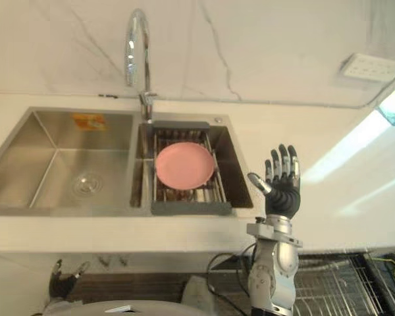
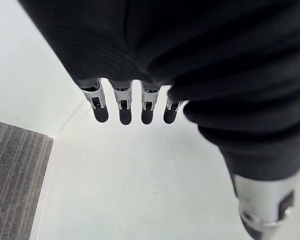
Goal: Walk over to the sink, pick up the cup, carry it to the dishwasher, place the cup inside the dishwasher, then close the dishwasher door
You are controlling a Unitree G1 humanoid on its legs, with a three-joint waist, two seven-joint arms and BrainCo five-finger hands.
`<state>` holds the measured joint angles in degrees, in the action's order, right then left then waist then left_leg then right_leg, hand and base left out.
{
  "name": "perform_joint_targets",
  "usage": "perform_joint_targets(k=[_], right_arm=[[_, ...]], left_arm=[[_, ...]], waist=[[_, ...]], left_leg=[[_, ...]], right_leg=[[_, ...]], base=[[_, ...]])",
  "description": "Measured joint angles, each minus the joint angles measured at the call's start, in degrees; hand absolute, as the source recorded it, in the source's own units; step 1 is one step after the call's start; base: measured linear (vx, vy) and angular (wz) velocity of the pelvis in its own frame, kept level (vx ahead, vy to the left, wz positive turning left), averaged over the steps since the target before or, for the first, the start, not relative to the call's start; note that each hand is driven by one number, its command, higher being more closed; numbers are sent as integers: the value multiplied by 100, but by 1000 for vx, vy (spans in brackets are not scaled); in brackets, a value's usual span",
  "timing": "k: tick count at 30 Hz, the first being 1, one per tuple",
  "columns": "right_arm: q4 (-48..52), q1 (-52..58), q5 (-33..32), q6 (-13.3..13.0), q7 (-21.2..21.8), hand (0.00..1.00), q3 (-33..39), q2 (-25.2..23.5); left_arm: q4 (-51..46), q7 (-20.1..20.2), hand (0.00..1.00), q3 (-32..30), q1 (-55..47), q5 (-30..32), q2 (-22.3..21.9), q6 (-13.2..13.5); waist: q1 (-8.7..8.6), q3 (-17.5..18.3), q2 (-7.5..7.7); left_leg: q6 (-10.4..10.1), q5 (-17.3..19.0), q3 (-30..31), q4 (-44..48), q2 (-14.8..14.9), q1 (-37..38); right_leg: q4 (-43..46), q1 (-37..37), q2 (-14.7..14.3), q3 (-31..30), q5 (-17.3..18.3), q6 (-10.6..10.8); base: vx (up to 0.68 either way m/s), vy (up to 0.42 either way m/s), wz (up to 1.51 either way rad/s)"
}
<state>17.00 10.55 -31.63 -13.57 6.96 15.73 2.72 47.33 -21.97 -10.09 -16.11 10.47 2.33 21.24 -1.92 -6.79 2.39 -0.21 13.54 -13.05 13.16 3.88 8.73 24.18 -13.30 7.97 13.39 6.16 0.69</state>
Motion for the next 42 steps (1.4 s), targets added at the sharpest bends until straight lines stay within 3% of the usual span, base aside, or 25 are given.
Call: perform_joint_targets(k=[1,2,3,5,9,13,18,20,22,27,32,42], right_arm=[[40,47,-1,-32,3,0,-5,10],[27,77,0,-58,1,0,6,143],[88,54,1,-102,-6,0,9,145],[107,110,28,-115,-60,0,18,137],[553,139,62,-111,-209,0,-12,114],[708,44,648,-80,-199,0,-225,51],[708,34,1481,74,-80,0,-321,56],[708,13,2145,143,-55,0,-581,338],[715,-243,3329,124,-44,0,-820,918],[720,-1036,5180,108,43,0,-870,2096],[727,-1365,5950,179,569,0,-882,2770],[692,-1359,6810,375,1640,0,-1355,3060]], left_arm=[[-1,13,0,-10,-12,9,29,-5],[3,21,0,-53,-11,-10,-175,-71],[-8,33,0,-90,-85,-5,-259,-77],[-33,94,0,-106,-147,-4,-355,-84],[-180,118,0,-165,-238,-2,-487,-90],[-198,148,0,-334,-211,0,-509,-73],[-172,100,0,-345,-211,3,-500,-56],[-132,104,0,-273,-210,8,-384,-30],[-38,115,0,-143,-189,108,-216,14],[314,163,0,-41,-133,165,54,21],[408,193,0,-48,-155,162,326,18],[508,241,0,-66,-157,164,329,19]], waist=[[-38,19,105],[65,-78,-151],[105,-84,-297],[122,-116,-409],[212,-82,-444],[329,-8,-291],[330,26,-254],[318,49,-240],[303,86,-181],[287,71,-94],[281,135,90],[226,123,69]], left_leg=[[-129,88,86,92,-31,63],[-240,326,233,242,229,77],[-259,312,361,225,329,59],[-316,227,371,-10,412,60],[-392,163,289,-372,473,243],[-402,135,135,-442,418,209],[-325,90,127,-484,280,193],[-302,29,167,-565,242,132],[-269,-81,213,-667,163,60],[-244,-124,286,-658,69,-28],[-214,-161,366,-620,-17,-264],[-198,-163,389,-609,-46,-306]], right_leg=[[-183,280,-83,-7,-155,-7],[-500,555,-358,10,-251,-129],[-699,673,-479,-11,-262,-136],[-902,825,-615,13,-265,-136],[-1624,1146,-815,-6,-523,-26],[-2643,1428,-896,-132,-1188,16],[-2917,1497,-815,-179,-1366,60],[-2924,1453,-777,-194,-1382,61],[-2924,1350,-718,-197,-1438,61],[-2925,1291,-616,-193,-1548,78],[-2923,1108,-525,-173,-1639,72],[-2888,1081,-496,-159,-1639,78]], base=[[320,-201,-7],[342,-204,-21],[226,-145,-35],[113,-99,-10],[9,0,-3],[-5,59,-21],[-4,60,-4],[-54,34,5],[-51,16,7],[-68,28,5],[-83,24,5],[-11,17,1]])
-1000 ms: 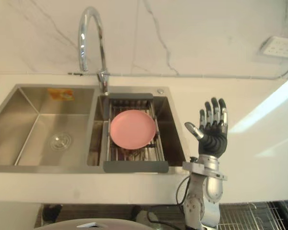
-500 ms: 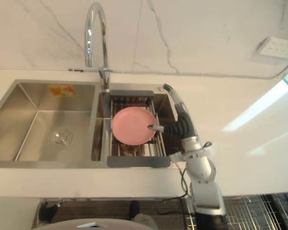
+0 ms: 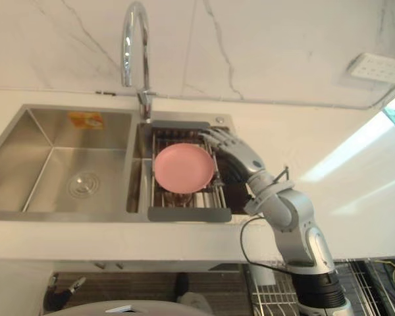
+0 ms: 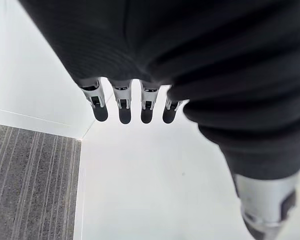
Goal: Walk over to the sink, pick up the cup, carry it to the dishwasher, place the cup inside the dishwasher, then close the dishwasher door
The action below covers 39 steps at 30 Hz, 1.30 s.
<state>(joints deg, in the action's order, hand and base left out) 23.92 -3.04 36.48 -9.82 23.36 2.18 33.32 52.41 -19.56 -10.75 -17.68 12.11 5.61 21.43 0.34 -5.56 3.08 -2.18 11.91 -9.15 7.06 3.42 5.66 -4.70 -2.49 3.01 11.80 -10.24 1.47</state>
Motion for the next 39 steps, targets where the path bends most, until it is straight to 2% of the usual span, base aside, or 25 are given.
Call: perform_joint_targets(k=[11,15,31,35,39], right_arm=[[-749,110,700,-70,-49,0,-427,0],[-902,221,1120,-210,-349,0,-459,0],[-1550,265,2028,-445,-1399,0,-952,-2],[-1643,250,2155,-506,-1438,0,-1075,-2],[-1880,172,2255,-499,-1651,0,-1172,-2]], left_arm=[[-24,0,0,94,27,1,22,-2],[-23,2,0,221,21,2,92,-15],[-22,-9,0,317,10,1,167,-22],[-22,-12,0,436,9,1,210,-22],[-20,-14,0,445,8,-2,219,-22]], waist=[[37,-3,8],[61,-6,20],[134,-1,53],[147,2,63],[159,5,70]], left_leg=[[10,13,143,55,-10,-62],[14,16,149,40,-16,-67],[35,-9,195,-15,-58,-58],[41,-14,212,-17,-63,-60],[45,-26,250,-19,-75,-67]], right_leg=[[1,24,29,143,23,37],[-2,30,43,147,25,40],[-13,32,78,183,29,50],[-21,36,80,198,29,51],[-34,47,81,231,30,51]], base=[[13,19,6],[-16,9,1],[0,5,1],[0,0,0],[0,0,4]])
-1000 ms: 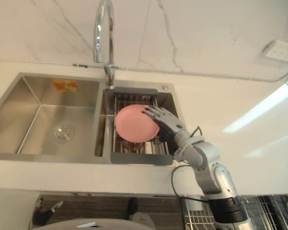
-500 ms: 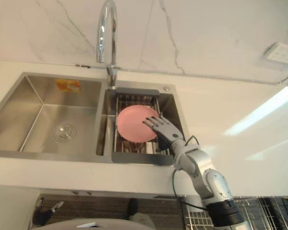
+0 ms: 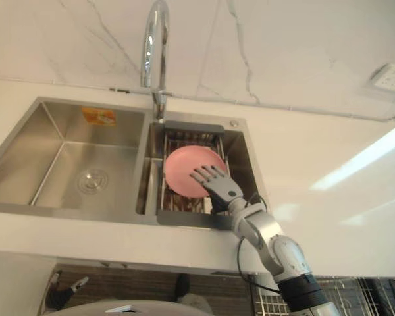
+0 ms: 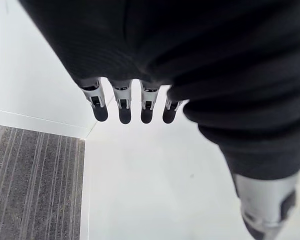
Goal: Walk over to the sink, pick up the cup, carry it to the dishwasher, place the cup inside the dishwasher, then close the dishwasher door
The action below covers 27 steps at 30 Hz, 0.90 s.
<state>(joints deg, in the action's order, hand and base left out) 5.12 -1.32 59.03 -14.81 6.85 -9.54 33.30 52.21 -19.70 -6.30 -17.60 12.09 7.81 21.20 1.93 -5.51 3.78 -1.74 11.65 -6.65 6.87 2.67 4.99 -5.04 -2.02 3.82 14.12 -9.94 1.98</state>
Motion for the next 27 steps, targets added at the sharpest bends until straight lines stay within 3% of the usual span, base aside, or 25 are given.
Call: perform_joint_targets(k=[8,9,19,27], right_arm=[[-581,-266,400,-13,-413,0,-400,0],[-674,-293,453,-9,-478,100,-407,0],[-1625,-928,1123,11,-1749,100,-608,5],[-2416,-1390,1122,232,-2373,100,-830,142]], left_arm=[[5,-4,0,32,-5,-1,3,0],[5,-4,0,36,-6,-1,3,0],[10,-6,0,253,-2,-5,18,-1],[12,-29,0,427,8,-71,46,-1]], waist=[[53,1,9],[69,1,8],[125,4,20],[162,5,24]], left_leg=[[-2,-25,50,-9,-6,-15],[-2,-26,51,-9,-7,-15],[-2,-39,72,-10,-15,-19],[-5,-60,121,-14,-20,-34]], right_leg=[[-1,7,6,53,0,0],[-2,8,7,54,0,0],[-2,12,15,73,-1,1],[-2,20,20,107,-2,1]], base=[[-6,6,2],[0,0,0],[0,0,0],[-2,3,1]])
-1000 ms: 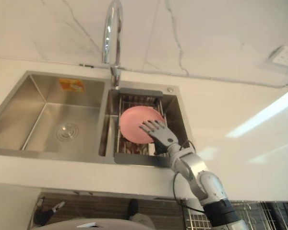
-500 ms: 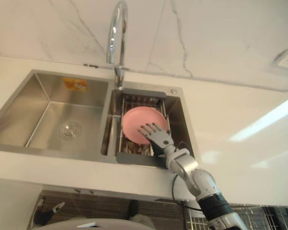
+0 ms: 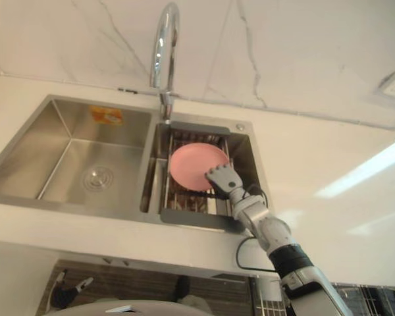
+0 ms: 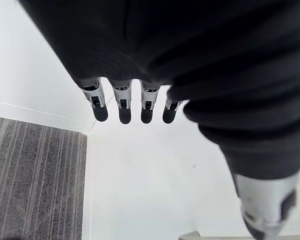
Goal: Walk over to the sink, pick up the cup, carry it to the dishwasher, place the cup inside the dishwasher, then close the dishwasher door
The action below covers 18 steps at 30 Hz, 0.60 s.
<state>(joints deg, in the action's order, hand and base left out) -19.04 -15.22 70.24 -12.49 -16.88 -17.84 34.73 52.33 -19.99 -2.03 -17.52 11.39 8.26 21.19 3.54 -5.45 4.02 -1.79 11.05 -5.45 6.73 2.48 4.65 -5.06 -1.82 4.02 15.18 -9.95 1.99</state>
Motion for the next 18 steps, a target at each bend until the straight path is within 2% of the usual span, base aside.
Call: perform_joint_targets(k=[9,10,18], right_arm=[[-94,-38,-102,24,-157,100,9,61],[-67,-38,-172,23,-318,100,46,62],[289,-128,-558,-28,-765,100,365,63]], left_arm=[[1,-46,0,-8,-22,-3,0,5],[1,-52,0,-10,-24,-3,-1,15],[-1,-103,0,-36,-39,-5,-33,34]], waist=[[13,-14,-15],[11,-27,-30],[-5,-80,-90]], left_leg=[[-9,-32,68,1,-1,-36],[-10,-33,68,3,-1,-36],[-11,-34,68,6,3,-32]], right_leg=[[0,-2,7,71,-1,-2],[0,-2,7,71,-2,-3],[0,-6,2,68,-2,-2]], base=[[-6,8,4],[0,0,0],[0,0,0]])
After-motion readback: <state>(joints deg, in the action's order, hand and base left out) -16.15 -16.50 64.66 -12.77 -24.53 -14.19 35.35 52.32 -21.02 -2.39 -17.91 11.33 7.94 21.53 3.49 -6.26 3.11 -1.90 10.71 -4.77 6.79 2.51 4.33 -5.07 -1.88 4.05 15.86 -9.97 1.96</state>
